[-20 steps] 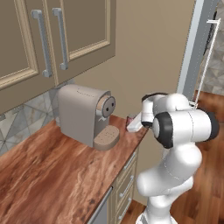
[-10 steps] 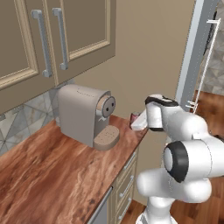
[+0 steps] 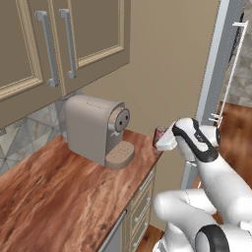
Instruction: Four empty soda cans are scattered around the kitchen. Gather all the cans and cluster them next to the stove for recycling.
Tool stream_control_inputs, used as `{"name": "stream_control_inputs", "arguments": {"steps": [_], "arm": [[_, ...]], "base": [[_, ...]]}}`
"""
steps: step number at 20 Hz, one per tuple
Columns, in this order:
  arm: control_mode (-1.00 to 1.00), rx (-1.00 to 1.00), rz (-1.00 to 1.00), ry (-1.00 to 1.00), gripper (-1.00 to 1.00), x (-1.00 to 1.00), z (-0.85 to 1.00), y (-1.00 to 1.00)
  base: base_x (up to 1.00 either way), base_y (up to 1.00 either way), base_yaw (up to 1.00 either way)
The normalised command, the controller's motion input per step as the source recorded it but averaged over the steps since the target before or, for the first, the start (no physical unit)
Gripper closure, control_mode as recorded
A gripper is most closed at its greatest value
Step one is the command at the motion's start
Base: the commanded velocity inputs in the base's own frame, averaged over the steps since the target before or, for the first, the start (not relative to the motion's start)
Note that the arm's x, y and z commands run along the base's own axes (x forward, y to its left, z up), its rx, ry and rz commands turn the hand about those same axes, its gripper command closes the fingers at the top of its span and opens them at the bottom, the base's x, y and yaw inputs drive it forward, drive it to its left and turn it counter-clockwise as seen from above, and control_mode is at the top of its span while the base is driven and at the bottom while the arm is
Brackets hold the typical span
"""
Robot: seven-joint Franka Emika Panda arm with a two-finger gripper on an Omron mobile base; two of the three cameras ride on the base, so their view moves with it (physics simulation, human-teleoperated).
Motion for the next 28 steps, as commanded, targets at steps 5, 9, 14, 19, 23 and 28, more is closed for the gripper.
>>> {"name": "stream_control_inputs", "arguments": {"steps": [5, 9, 14, 19, 23, 28], "arm": [[-1.0, 0.0, 0.02, 0.0, 1.0, -0.74, 0.55, -0.17], [-1.0, 0.0, 0.01, 0.02, 1.0, -0.75, 0.53, -0.2], [-1.0, 0.0, 0.03, 0.04, 1.0, -0.67, 0.44, -0.16], [-1.0, -0.02, 0.08, 0.08, 1.0, -0.43, 0.17, -0.04], [-1.0, -0.02, 0.09, 0.07, 1.0, -0.38, 0.09, 0.0], [-1.0, -0.01, 0.15, 0.06, 1.0, -0.28, 0.01, 0.03]], "base": [[0.0, 0.0, 0.0], [0.0, 0.0, 0.0], [0.0, 0.0, 0.0], [0.0, 0.0, 0.0], [0.0, 0.0, 0.0], [0.0, 0.0, 0.0]]}}
